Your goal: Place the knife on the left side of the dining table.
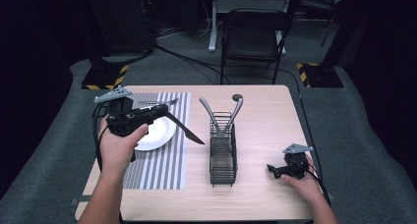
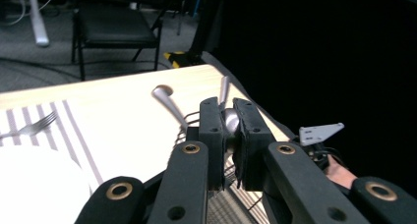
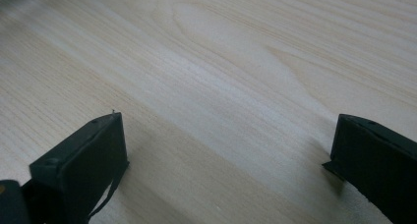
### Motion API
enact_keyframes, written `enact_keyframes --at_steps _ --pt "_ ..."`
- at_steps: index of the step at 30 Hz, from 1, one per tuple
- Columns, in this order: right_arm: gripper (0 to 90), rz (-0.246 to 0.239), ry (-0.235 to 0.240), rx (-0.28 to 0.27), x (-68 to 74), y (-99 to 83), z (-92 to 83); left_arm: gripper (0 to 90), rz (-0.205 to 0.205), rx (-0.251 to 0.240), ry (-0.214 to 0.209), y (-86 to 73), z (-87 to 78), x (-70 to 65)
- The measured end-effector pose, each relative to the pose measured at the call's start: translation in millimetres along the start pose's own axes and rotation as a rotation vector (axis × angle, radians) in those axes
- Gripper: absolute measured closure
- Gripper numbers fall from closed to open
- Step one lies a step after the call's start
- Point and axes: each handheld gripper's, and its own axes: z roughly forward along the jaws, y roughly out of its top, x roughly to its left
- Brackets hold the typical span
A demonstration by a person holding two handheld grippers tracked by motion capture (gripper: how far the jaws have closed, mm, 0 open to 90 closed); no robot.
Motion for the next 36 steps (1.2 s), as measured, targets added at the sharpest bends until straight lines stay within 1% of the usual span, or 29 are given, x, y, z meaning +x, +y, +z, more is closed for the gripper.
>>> enact_keyframes --at_steps 3,4,5,8,10,12,14,16,17,18,19,20,23,24,25,27,31,32,34,36 --pt "0.0 0.0 0.0 0.001 0.0 0.0 0.0 83.5 -0.03 0.002 0.013 -5.8 2.2 10.3" --pt "0.0 0.001 -0.005 0.001 0.3 0.0 -0.1 83.5 -0.037 0.006 0.017 -7.9 2.9 13.4" --pt "0.0 0.0 0.0 0.0 0.0 0.0 0.0 83.5 -0.048 0.015 0.022 -10.0 3.5 16.2" --pt "0.0 0.0 0.0 0.0 0.0 0.0 0.0 83.5 -0.074 0.021 0.033 -16.9 6.3 24.6" --pt "0.0 0.0 0.0 0.0 0.0 0.0 0.0 83.5 -0.092 0.017 0.042 -23.1 7.5 30.5" --pt "0.0 0.001 -0.005 0.001 0.2 0.0 -0.2 83.5 -0.127 0.013 0.045 -30.5 9.4 36.0" --pt "0.0 0.0 0.001 0.0 0.0 0.0 0.0 83.5 -0.142 0.021 0.045 -37.7 11.0 42.6" --pt "0.0 0.001 -0.005 0.0 0.2 0.0 -0.2 83.5 -0.163 0.025 0.051 -44.6 12.7 47.7" --pt "0.0 0.0 0.001 0.001 0.0 0.0 0.0 83.5 -0.178 0.03 0.052 -46.8 13.2 49.0" --pt "0.0 0.001 -0.003 0.001 0.2 0.0 -0.3 83.5 -0.178 0.027 0.058 -50.1 14.6 52.8" --pt "0.0 0.0 0.0 0.0 0.0 0.0 0.0 83.5 -0.194 0.037 0.064 -52.5 14.7 54.3" --pt "0.0 0.001 -0.005 0.001 0.2 0.0 -0.2 83.5 -0.188 0.036 0.069 -54.7 15.2 57.5" --pt "0.0 0.0 0.0 0.0 0.0 0.0 0.0 83.5 -0.21 0.04 0.076 -61.6 14.3 64.2" --pt "0.0 0.001 -0.005 0.001 0.2 0.0 -0.1 83.5 -0.219 0.04 0.081 -63.7 14.0 66.0" --pt "0.0 0.0 0.0 0.001 0.0 0.0 -0.1 83.5 -0.237 0.041 0.085 -65.7 13.5 67.2" --pt "0.0 0.0 0.001 0.001 0.0 0.0 0.0 83.5 -0.233 0.045 0.093 -69.3 11.3 72.5" --pt "0.0 0.0 0.001 0.0 0.0 0.0 0.0 83.5 -0.255 0.04 0.105 -75.1 6.7 80.3" --pt "0.0 0.0 0.001 0.001 0.0 0.0 -0.1 83.5 -0.254 0.04 0.107 -76.5 5.7 82.5" --pt "0.0 0.001 -0.005 0.001 0.2 0.0 -0.2 83.5 -0.268 0.039 0.111 -79.5 3.8 86.1" --pt "0.0 0.0 0.0 0.001 0.0 0.0 -0.1 83.5 -0.281 0.036 0.12 -82.4 2.2 89.7"
